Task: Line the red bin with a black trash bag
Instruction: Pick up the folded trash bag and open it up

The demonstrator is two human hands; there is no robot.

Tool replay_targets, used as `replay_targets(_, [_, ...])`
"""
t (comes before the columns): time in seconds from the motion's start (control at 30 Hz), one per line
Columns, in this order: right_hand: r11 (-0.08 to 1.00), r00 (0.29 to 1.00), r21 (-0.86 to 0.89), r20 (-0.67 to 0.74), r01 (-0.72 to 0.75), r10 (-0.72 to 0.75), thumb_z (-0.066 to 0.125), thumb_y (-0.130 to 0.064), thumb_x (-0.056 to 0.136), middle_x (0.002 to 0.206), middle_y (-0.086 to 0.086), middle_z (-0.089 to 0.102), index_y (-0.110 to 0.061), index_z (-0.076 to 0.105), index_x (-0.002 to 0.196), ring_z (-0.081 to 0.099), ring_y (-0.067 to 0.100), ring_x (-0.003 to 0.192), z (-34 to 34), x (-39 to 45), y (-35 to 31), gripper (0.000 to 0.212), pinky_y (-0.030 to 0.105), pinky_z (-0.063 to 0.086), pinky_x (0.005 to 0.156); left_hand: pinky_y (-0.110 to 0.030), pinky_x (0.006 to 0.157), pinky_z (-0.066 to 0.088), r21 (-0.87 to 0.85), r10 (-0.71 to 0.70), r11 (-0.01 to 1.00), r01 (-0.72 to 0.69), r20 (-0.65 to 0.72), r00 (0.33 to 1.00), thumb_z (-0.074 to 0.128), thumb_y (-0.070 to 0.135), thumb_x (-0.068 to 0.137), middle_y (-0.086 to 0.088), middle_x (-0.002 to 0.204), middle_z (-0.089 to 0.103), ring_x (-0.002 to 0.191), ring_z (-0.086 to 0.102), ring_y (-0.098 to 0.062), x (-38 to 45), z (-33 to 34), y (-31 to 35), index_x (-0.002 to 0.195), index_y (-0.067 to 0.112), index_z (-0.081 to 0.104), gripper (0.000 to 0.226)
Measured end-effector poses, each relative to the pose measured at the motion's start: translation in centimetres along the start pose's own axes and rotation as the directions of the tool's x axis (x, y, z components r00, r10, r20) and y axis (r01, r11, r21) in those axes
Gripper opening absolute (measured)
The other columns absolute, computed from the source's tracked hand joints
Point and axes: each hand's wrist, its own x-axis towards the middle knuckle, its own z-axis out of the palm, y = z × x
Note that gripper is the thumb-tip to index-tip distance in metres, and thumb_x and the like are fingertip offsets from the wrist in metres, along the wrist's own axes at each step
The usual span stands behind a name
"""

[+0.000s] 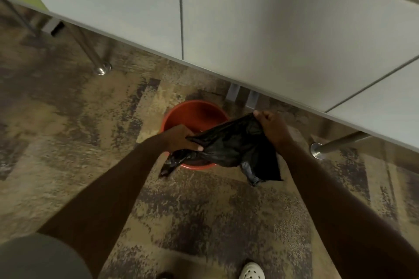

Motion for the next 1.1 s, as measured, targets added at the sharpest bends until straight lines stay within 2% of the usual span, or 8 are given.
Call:
replay_targets(0.27, [0.977,0.994,-0.214,-0.112,-0.012,-0.013,0.046,-0.026,0.101,0.063,0.006,0.051,-0.013,0.053,0.063,0.057,0.026,0.069,1.9,1.1,-2.4,0.041,0.029,0.034,0.064,-0.018,0.051,0.056,-0.357,-0.102,0.934,-0.012,-0.299,0.949,0.079,0.017,0.084,0.006,0.071,0.076,0.062,0.074,-0.008,-5.5,-4.6,-5.7,0.095,0.012,0.072,0.014])
replay_targets(0.43, [0.985,0.934,-0.175,-0.350,0.007,-0.068,0.049,-0.038,0.097,0.117,0.007,0.061,-0.020,0.060,0.115,0.057,0.022,0.108,6.0,-2.3,-6.5,0.027,0.043,0.048,0.094,-0.025,0.057,0.061,-0.503,-0.162,0.859,-0.094,-0.442,0.882,0.081,0.028,0.082,0.002,0.081,0.079,0.073,0.076,-0.016,-4.5,-4.6,-3.6,0.095,0.017,0.076,0.018])
replay_targets(0.5, [0.987,0.955,-0.011,-0.253,0.159,-0.157,0.051,-0.039,0.096,0.105,-0.005,0.063,-0.026,0.063,0.110,0.057,0.000,0.094,8.5,-3.8,-8.9,0.022,0.039,0.051,0.090,-0.015,0.049,0.053,-0.555,-0.185,0.818,-0.152,-0.503,0.844,0.081,0.031,0.081,0.011,0.069,0.076,0.062,0.073,-0.004,-3.3,-4.1,-1.7,0.086,0.024,0.075,0.010])
replay_targets(0.63, [0.933,0.945,0.359,0.298,0.018,-0.132,0.068,-0.030,0.089,0.110,-0.014,0.067,-0.019,0.063,0.128,0.062,-0.006,0.096,12.7,-5.3,-11.7,0.041,0.007,0.048,0.084,-0.024,0.059,0.057,-0.695,-0.245,0.681,-0.232,-0.514,0.822,0.082,0.029,0.081,-0.002,0.078,0.078,0.069,0.074,-0.015,-0.4,-3.4,1.4,0.086,0.013,0.077,0.017])
replay_targets(0.77, [0.890,0.993,0.455,0.117,-0.029,-0.028,0.069,-0.022,0.087,0.081,-0.015,0.073,-0.029,0.073,0.088,0.068,-0.004,0.077,13.1,-4.3,-10.5,0.009,0.013,0.051,0.071,-0.032,0.066,0.061,-0.741,-0.273,0.623,-0.251,-0.507,0.818,0.081,0.025,0.082,-0.016,0.084,0.076,0.069,0.072,-0.024,0.6,-4.2,2.8,0.084,0.010,0.076,0.016])
replay_targets(0.9, [0.805,0.985,0.571,0.039,-0.158,0.166,0.059,-0.023,0.094,0.074,-0.017,0.075,-0.034,0.071,0.085,0.071,-0.001,0.069,11.8,-1.9,-7.8,0.019,0.012,0.055,0.057,-0.020,0.048,0.055,-0.695,-0.238,0.687,-0.212,-0.491,0.838,0.080,0.018,0.082,0.000,0.067,0.076,0.054,0.070,-0.012,-0.2,-6.9,1.2,0.081,0.015,0.077,0.004])
replay_targets(1.0, [0.881,0.971,0.424,-0.012,-0.212,0.240,0.051,-0.017,0.099,0.073,-0.012,0.067,-0.023,0.068,0.093,0.070,0.013,0.071,11.0,-0.3,-5.1,0.019,0.020,0.054,0.051,-0.018,0.046,0.053,-0.498,-0.114,0.851,-0.167,-0.485,0.867,0.080,0.014,0.081,0.003,0.064,0.075,0.053,0.070,-0.008,-1.1,-7.8,-1.2,0.078,0.019,0.077,0.007])
replay_targets(1.1, [0.976,0.975,-0.065,0.068,-0.209,0.213,0.044,-0.017,0.100,0.092,0.010,0.070,-0.014,0.070,0.099,0.066,0.029,0.086,10.8,0.7,-3.3,0.026,0.026,0.046,0.072,-0.008,0.046,0.044,-0.364,-0.057,0.915,-0.174,-0.543,0.838,0.077,0.009,0.083,0.015,0.053,0.068,0.044,0.058,0.006,-1.5,-7.7,-2.5,0.076,0.016,0.074,0.011])
